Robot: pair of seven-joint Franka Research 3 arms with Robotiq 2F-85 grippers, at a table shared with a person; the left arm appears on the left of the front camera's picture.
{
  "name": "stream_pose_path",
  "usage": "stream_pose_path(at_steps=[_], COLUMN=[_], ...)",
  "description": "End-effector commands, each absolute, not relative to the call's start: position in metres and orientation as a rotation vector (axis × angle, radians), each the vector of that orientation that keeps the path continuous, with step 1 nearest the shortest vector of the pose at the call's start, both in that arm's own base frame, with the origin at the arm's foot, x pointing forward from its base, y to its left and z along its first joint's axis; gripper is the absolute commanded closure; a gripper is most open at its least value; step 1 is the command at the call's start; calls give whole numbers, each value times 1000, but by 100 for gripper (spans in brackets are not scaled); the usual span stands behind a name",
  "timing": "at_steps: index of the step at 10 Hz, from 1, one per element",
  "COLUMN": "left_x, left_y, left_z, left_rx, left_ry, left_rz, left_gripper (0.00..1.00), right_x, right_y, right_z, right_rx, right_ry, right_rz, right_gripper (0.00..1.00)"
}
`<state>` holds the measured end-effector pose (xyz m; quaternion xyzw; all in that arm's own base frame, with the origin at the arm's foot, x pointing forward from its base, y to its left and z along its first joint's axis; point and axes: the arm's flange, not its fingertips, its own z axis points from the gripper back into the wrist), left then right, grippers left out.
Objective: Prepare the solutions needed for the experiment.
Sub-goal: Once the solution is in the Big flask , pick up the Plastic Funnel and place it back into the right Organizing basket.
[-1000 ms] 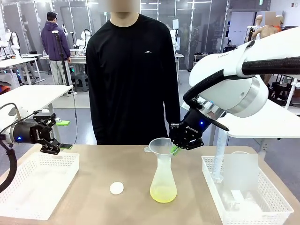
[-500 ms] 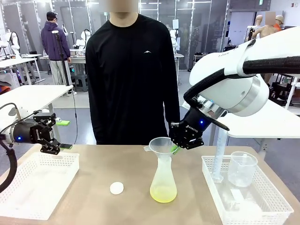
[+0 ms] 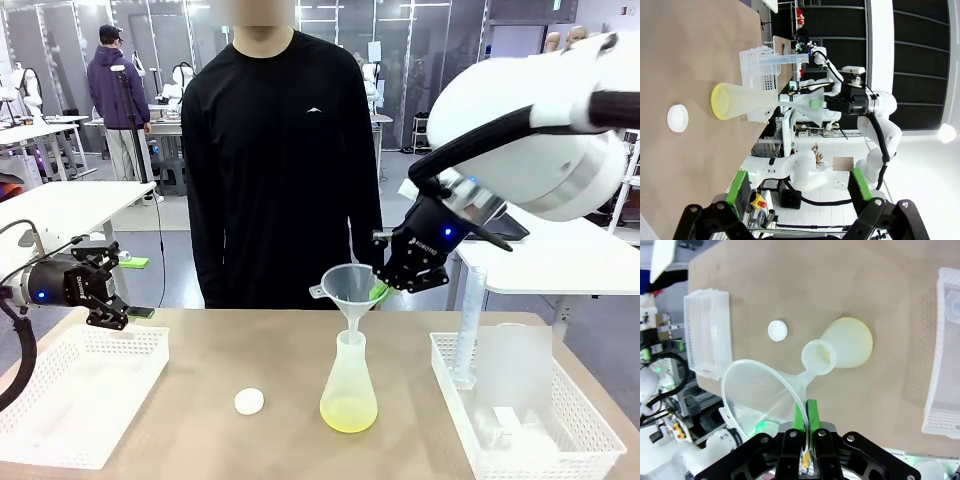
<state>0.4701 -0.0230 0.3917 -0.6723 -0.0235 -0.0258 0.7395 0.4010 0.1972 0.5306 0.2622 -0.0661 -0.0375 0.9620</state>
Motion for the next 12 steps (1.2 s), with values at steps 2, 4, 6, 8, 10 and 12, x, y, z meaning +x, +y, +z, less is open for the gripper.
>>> stream_pose_path(at_steps=[2,4,6,8,10,12], left_x=[471,471,471,471,471,471], left_y=[-24,-24,-24,-24,-24,-24], left_z=[393,393,393,393,393,393], left_rx=[-1462,-1462,-1462,-1462,-1462,-1462], left_ry=[-66,-66,-66,-66,-66,-66], left_rz=[-56,-56,-56,-56,-56,-56], left_gripper=[0,0,0,0,0,0], right_x=[375,367,368,367,362,357], right_y=[183,176,168,127,71,16], right_z=[558,573,577,581,582,579], right_rx=[607,628,605,590,513,483], right_ry=[-167,-189,-225,-240,-271,-253], right_rz=[-29,-5,5,-36,-178,-285], right_gripper=[100,100,100,100,100,100])
